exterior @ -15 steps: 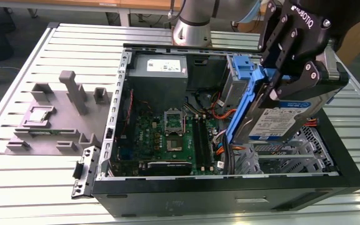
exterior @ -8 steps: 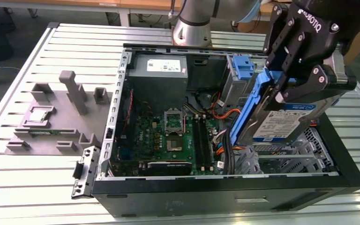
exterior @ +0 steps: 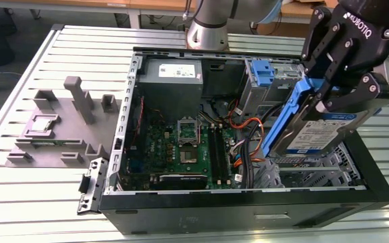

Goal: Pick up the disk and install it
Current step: 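Insert the disk into the insertion slot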

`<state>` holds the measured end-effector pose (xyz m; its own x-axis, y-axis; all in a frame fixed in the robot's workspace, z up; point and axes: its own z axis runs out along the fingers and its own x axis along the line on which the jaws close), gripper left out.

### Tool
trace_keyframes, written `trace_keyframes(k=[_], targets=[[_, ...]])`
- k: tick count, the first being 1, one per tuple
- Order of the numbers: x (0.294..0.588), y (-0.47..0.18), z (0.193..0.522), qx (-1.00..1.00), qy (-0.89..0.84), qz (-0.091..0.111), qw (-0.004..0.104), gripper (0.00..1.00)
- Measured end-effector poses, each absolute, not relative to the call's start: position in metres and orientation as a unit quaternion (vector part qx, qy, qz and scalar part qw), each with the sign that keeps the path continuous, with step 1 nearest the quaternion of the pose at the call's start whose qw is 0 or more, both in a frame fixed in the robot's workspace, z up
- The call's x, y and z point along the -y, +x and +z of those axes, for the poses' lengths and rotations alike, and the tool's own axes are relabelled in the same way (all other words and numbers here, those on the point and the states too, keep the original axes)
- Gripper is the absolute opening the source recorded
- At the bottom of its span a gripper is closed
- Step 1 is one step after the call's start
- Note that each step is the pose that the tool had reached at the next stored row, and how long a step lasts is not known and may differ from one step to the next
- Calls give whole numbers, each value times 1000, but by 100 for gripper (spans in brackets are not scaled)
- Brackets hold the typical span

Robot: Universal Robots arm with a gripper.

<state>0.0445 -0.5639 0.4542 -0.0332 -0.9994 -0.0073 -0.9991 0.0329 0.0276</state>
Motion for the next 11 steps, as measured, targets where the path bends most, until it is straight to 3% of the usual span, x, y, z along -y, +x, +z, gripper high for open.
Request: trace_keyframes(k=[11], targets=[[564,64,450,719,695,-13,7,37]])
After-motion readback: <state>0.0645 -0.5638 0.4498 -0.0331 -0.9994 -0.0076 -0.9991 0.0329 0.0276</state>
